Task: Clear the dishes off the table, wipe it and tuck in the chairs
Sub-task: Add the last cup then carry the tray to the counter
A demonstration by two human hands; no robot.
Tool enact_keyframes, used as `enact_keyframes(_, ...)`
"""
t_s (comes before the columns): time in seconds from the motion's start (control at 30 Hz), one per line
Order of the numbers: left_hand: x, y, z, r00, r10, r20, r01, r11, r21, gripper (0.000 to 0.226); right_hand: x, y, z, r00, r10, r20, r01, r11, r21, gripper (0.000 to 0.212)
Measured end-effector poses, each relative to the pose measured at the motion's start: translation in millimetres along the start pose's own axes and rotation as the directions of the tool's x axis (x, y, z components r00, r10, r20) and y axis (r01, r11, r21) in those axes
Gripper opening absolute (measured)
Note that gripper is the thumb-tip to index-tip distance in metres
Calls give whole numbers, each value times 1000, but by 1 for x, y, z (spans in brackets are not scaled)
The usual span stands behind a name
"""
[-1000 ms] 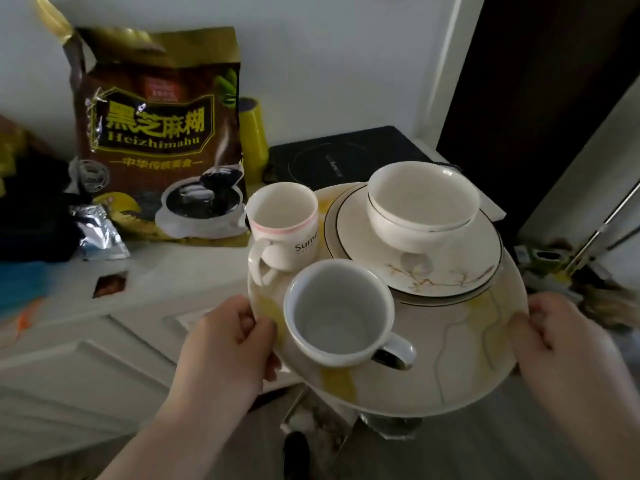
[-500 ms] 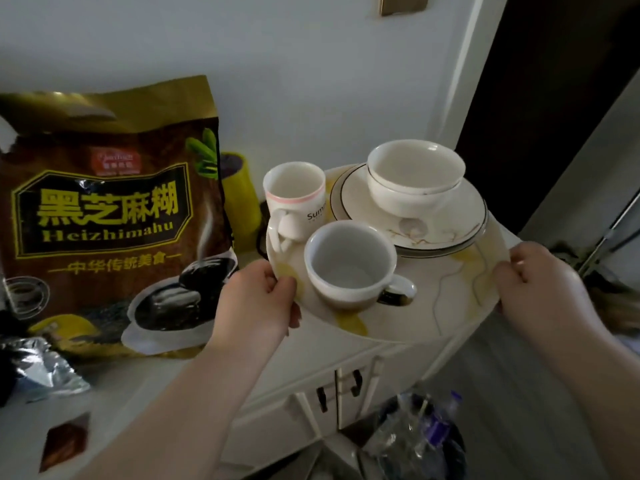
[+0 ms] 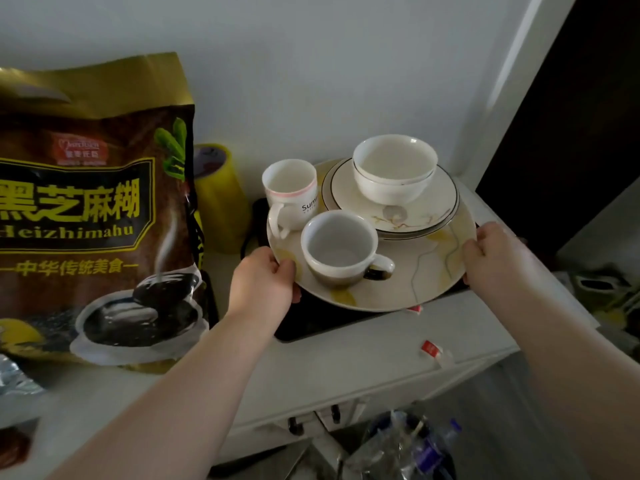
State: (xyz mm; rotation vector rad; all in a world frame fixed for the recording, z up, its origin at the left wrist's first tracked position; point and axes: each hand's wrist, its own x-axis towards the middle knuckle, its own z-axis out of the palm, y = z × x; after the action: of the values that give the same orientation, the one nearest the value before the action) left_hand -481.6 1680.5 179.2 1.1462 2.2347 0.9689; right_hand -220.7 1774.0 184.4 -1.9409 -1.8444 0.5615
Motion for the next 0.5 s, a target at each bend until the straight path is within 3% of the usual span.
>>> enact_keyframes(0.27, 2, -3, 18, 998, -53, -38, 53, 999, 0, 16, 26, 20, 23, 999, -18, 34, 15, 996, 91, 11)
enact_keyframes(0.5, 2, -4, 20, 997, -63, -49, 64, 998, 19, 14, 32, 26, 26, 998, -47, 52, 45, 998, 35, 13)
